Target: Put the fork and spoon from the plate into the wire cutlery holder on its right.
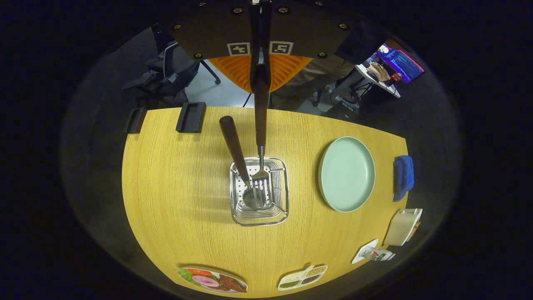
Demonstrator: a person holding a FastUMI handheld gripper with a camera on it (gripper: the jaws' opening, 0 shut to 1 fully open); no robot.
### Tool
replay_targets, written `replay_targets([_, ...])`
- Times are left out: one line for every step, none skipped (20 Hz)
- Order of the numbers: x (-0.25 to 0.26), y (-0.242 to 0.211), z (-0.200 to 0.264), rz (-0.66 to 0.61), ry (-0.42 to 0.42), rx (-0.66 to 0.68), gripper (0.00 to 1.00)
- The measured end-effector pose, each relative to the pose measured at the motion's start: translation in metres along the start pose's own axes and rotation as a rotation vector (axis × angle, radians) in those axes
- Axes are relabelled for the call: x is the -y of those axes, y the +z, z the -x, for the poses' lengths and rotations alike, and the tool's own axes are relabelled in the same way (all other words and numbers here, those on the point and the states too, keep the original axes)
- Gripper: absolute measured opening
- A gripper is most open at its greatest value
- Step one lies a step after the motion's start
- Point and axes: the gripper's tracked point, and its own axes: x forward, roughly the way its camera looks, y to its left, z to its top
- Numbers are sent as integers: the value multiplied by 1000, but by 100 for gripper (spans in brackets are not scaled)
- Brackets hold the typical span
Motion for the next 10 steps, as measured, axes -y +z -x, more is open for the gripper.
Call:
replay_targets([-2, 2, -2, -3, 2, -20, 2])
replay_targets([-5, 5, 1, -1, 10, -28, 2])
replay_targets([-6, 8, 0, 1, 5, -39, 2])
replay_targets([-7, 9, 0, 4, 0, -55, 2])
replay_targets([-9, 10, -1, 4, 3, -73, 2])
replay_targets([-10, 12, 1, 1, 4, -88, 2])
replay_targets([-10, 12, 3, -2, 4, -96, 2])
replay_targets([-10, 13, 4, 4, -1, -100, 5])
replay_targets([-10, 17, 5, 8, -5, -94, 5])
replay_targets([-11, 20, 8, 13, -5, -88, 8])
